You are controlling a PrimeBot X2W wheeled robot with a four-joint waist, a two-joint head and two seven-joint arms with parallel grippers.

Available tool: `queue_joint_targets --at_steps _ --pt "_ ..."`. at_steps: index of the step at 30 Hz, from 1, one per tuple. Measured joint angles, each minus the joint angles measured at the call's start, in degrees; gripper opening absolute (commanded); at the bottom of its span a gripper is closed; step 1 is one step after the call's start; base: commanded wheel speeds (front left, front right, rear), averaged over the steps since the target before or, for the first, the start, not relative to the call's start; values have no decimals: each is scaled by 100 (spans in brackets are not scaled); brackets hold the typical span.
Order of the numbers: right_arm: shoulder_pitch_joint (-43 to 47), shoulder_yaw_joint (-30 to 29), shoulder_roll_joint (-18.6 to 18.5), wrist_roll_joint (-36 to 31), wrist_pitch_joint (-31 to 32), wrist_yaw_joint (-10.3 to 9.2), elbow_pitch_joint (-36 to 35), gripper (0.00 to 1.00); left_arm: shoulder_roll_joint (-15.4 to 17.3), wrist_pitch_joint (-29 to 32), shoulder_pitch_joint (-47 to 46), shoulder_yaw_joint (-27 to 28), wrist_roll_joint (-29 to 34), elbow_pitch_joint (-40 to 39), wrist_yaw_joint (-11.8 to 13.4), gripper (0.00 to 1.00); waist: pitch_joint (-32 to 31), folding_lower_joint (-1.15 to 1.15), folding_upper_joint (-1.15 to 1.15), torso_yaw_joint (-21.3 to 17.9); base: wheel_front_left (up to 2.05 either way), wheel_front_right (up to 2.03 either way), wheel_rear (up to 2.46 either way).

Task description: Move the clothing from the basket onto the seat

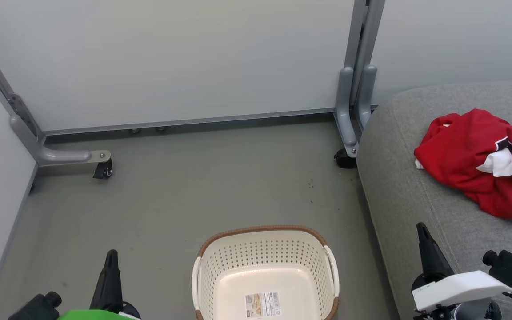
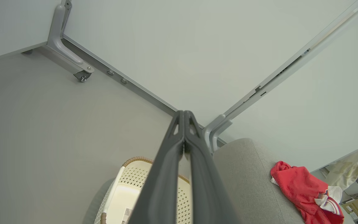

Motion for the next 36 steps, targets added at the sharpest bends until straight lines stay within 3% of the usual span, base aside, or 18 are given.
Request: queue_joint_targets --at_steps 36 --pt "-495 -309 -22 2599 600 -4 255 0 21 603 -639 318 -2434 323 -112 0 169 0 0 -7 0 0 0"
